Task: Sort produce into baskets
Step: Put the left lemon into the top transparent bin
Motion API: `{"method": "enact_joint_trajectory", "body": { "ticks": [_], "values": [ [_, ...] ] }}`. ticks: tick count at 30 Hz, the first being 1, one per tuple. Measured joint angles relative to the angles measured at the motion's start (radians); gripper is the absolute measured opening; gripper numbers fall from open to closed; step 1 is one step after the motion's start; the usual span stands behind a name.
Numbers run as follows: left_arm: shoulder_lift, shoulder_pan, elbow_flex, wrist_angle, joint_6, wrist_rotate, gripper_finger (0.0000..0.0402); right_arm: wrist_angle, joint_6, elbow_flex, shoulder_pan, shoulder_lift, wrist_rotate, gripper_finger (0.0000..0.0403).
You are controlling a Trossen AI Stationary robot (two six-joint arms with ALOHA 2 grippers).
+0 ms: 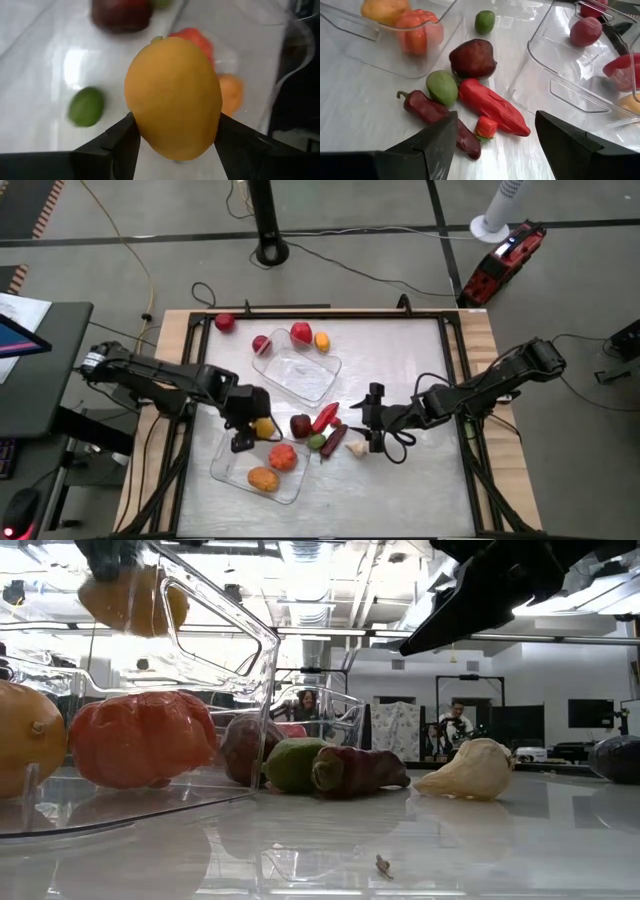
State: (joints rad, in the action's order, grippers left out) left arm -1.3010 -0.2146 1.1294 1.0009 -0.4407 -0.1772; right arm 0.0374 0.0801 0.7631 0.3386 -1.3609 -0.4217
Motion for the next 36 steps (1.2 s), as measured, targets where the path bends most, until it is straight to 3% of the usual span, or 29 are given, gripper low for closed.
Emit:
{"method": "enact_joint_trajectory", "body": {
  "ticks": [6,12,18,23,27,30,36],
  "values": [
    [-0.01,-0.116,0.0,-0.037,-0.076,0.076,0.0226,0.003,0.007,0.0,0.0,0.0,0.0,0.0292],
    [-0.01,-0.154,-0.001,-0.039,-0.022,0.249,0.0205,-0.006,0.01,0.0,0.0,0.0,0.0,0.0292],
    [-0.01,-0.061,-0.002,-0.082,0.116,0.491,0.021,-0.025,0.009,0.0,0.0,0.001,0.0,0.0292],
    [-0.01,0.08,-0.011,-0.169,0.27,0.602,0.0219,-0.024,0.009,0.0,-0.005,0.001,0.0,0.0292],
    [-0.01,0.224,-0.04,-0.246,0.343,0.602,0.0221,-0.022,0.009,0.0,-0.006,0.001,0.0,0.0292],
    [-0.01,0.318,-0.069,-0.3,0.371,0.539,0.0231,-0.019,0.002,0.0,-0.006,0.001,0.0,0.0292],
    [-0.01,0.417,-0.09,-0.324,0.409,0.469,0.0278,-0.019,0.001,0.0,-0.006,0.001,0.001,0.0292]
  ]
}}
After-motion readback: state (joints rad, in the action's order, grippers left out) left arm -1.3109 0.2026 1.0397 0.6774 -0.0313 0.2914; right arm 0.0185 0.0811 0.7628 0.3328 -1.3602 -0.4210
